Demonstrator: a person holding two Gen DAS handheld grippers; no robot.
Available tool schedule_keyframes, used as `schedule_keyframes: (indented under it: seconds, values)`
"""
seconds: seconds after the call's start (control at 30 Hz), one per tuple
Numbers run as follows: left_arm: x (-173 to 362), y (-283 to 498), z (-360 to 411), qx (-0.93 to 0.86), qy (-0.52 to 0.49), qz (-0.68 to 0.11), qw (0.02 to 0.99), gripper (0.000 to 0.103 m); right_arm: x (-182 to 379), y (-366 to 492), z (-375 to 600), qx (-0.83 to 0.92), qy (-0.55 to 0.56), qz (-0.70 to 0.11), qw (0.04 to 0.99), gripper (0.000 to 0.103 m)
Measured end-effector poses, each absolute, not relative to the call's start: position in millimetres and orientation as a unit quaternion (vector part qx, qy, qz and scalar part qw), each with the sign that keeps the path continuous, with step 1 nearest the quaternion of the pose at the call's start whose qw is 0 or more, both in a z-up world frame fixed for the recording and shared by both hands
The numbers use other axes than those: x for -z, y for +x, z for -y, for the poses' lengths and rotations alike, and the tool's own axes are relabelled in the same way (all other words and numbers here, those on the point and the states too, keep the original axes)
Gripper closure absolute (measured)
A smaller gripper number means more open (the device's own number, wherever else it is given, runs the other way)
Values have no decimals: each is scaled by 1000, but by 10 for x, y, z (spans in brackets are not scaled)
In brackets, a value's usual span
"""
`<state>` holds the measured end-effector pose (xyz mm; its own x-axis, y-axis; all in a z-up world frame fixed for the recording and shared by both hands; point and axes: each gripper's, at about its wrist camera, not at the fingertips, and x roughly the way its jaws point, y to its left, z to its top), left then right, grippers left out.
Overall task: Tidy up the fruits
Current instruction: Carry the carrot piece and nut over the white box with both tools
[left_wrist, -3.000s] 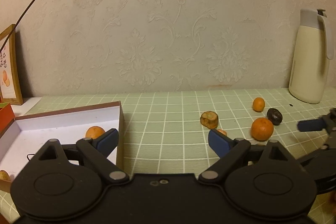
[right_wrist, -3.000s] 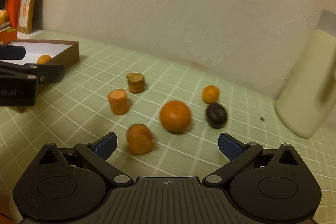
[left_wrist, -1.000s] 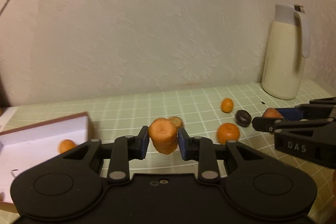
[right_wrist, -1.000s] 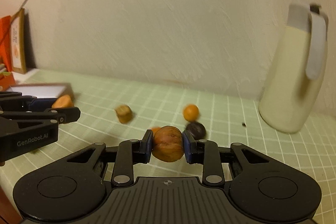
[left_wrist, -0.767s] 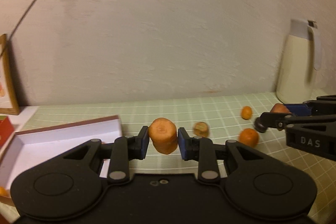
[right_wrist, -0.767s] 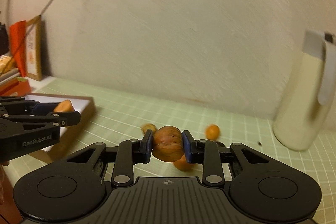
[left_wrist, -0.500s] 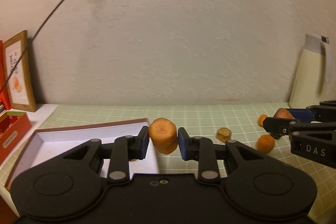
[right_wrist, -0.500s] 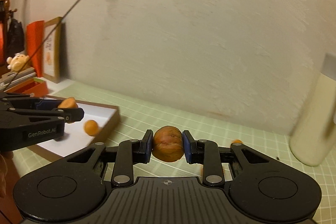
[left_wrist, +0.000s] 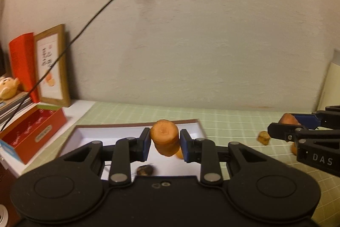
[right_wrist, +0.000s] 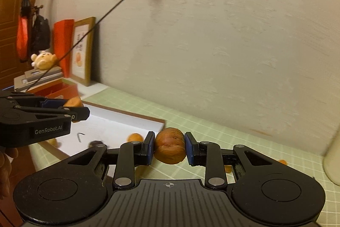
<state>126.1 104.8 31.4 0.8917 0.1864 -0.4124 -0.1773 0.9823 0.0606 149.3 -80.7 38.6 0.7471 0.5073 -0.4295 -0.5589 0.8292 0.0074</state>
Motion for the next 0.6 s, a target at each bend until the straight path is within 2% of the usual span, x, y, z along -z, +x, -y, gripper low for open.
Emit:
schedule_keyframes:
  seconds: [0.6]
  values:
    - [-311, 987, -1910, -179, -23, -214, 960, 83, -317, 1543, 74, -333, -68, -205, 918, 73]
